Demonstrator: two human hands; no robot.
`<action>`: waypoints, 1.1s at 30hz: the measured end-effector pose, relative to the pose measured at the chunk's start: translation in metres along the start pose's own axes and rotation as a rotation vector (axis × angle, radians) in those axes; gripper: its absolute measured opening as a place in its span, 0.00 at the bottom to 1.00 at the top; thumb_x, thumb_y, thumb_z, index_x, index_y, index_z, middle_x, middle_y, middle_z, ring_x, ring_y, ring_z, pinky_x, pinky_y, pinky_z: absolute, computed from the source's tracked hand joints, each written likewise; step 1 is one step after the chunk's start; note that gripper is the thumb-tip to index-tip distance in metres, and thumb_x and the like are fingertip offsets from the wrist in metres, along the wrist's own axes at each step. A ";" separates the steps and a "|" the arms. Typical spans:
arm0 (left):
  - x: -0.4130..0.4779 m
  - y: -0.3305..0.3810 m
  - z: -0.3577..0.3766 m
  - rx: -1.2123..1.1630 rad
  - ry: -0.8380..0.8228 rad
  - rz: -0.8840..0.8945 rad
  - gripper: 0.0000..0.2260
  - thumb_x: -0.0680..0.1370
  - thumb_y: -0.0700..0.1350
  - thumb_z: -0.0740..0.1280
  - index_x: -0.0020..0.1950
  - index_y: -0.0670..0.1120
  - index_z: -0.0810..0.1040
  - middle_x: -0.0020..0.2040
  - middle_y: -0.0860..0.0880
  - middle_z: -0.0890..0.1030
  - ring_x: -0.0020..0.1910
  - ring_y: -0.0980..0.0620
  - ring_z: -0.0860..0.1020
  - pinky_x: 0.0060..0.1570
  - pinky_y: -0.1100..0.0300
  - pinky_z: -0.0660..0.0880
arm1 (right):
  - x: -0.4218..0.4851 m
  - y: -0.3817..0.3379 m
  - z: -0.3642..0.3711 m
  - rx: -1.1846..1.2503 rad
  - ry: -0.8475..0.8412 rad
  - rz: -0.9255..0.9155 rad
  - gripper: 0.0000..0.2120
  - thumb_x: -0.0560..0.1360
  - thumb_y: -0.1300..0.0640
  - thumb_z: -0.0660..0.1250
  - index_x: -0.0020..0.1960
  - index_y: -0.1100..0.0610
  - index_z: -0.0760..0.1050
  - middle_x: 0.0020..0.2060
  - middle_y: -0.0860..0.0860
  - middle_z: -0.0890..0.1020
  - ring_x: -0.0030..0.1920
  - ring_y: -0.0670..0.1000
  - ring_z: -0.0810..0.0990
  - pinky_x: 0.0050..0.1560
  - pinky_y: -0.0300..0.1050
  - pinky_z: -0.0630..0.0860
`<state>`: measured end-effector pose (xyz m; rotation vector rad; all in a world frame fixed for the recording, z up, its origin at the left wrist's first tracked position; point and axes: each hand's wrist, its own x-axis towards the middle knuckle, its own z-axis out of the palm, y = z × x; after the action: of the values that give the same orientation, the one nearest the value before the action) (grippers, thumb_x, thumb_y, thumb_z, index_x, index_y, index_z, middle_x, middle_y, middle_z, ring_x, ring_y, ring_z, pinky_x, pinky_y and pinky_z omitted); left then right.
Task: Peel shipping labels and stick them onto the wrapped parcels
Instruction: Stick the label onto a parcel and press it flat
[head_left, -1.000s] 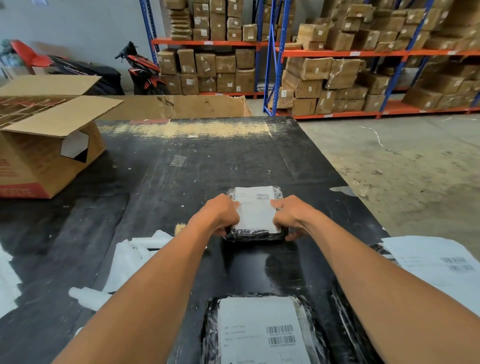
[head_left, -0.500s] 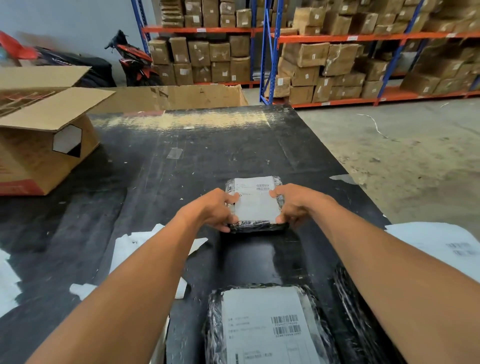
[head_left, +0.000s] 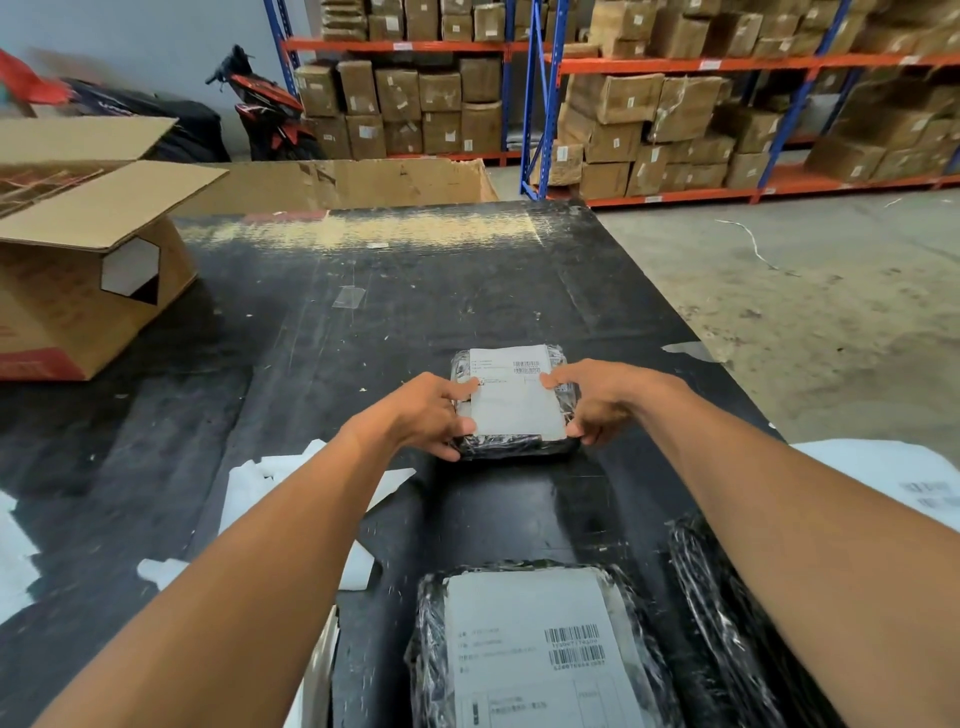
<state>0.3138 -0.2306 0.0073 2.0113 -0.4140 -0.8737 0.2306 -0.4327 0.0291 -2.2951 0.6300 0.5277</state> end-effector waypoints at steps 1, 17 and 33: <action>0.002 -0.002 -0.001 0.006 0.001 0.001 0.27 0.79 0.30 0.64 0.76 0.45 0.66 0.33 0.49 0.67 0.30 0.53 0.69 0.54 0.45 0.79 | -0.004 -0.002 0.000 -0.015 -0.001 0.006 0.35 0.77 0.74 0.57 0.78 0.45 0.61 0.44 0.60 0.79 0.38 0.57 0.78 0.50 0.56 0.83; 0.020 -0.005 0.041 0.424 0.406 -0.017 0.24 0.85 0.52 0.47 0.70 0.35 0.67 0.67 0.34 0.71 0.66 0.35 0.67 0.65 0.46 0.65 | 0.036 0.003 0.056 0.347 0.437 0.180 0.26 0.83 0.45 0.52 0.74 0.59 0.63 0.72 0.62 0.66 0.70 0.64 0.67 0.71 0.57 0.64; 0.001 0.020 0.035 0.130 0.572 -0.073 0.26 0.83 0.54 0.50 0.66 0.34 0.72 0.65 0.34 0.74 0.61 0.35 0.73 0.58 0.50 0.69 | 0.011 -0.023 0.034 0.536 0.470 0.120 0.28 0.81 0.44 0.55 0.75 0.58 0.66 0.73 0.57 0.69 0.73 0.62 0.63 0.72 0.55 0.63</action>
<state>0.2905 -0.2631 0.0101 2.2937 -0.0730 -0.2859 0.2465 -0.3968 0.0121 -1.8706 1.0010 -0.1366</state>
